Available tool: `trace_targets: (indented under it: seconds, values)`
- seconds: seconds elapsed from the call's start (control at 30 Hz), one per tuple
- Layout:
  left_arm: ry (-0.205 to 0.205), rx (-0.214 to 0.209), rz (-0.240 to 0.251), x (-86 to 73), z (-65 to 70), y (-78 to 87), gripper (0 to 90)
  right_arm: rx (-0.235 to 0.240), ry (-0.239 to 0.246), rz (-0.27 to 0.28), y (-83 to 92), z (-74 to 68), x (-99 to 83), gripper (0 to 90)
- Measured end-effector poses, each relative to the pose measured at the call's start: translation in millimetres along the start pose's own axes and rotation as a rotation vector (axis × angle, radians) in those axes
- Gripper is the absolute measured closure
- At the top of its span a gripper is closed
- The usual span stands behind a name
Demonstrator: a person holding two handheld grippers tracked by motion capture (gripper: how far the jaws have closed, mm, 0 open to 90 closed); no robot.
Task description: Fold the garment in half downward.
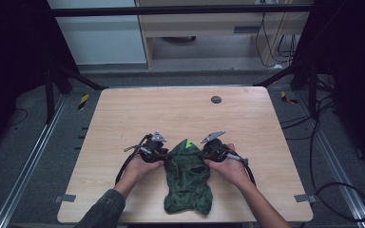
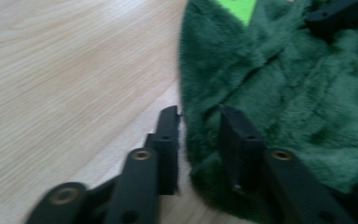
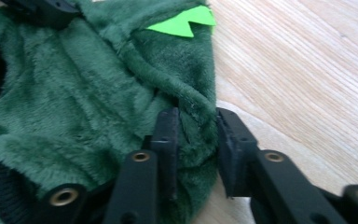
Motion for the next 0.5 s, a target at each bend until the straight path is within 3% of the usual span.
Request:
trace_targets:
  seconds: [0.23, 0.5]
  values:
    - [-0.016, -0.01, -0.013, -0.4, 4.2, -0.6, 87.2, 0.022, 0.032, -0.016, -0.5, -3.0, 3.2, 84.5]
    - [-0.028, 0.004, -0.004, 5.6, 1.5, 4.9, 88.1, 0.022, 0.04, 0.005, 7.8, 0.2, 7.0, 85.6]
Point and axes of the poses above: each handheld gripper's, and its own axes: y roughly backward along the jaws, x roughly out of its top, z roughly to its right, the point moved 4 cm from there along -y, roughly forward along the jaws, and after that the axes turned 10 degrees about y, right-handed, at the moved point
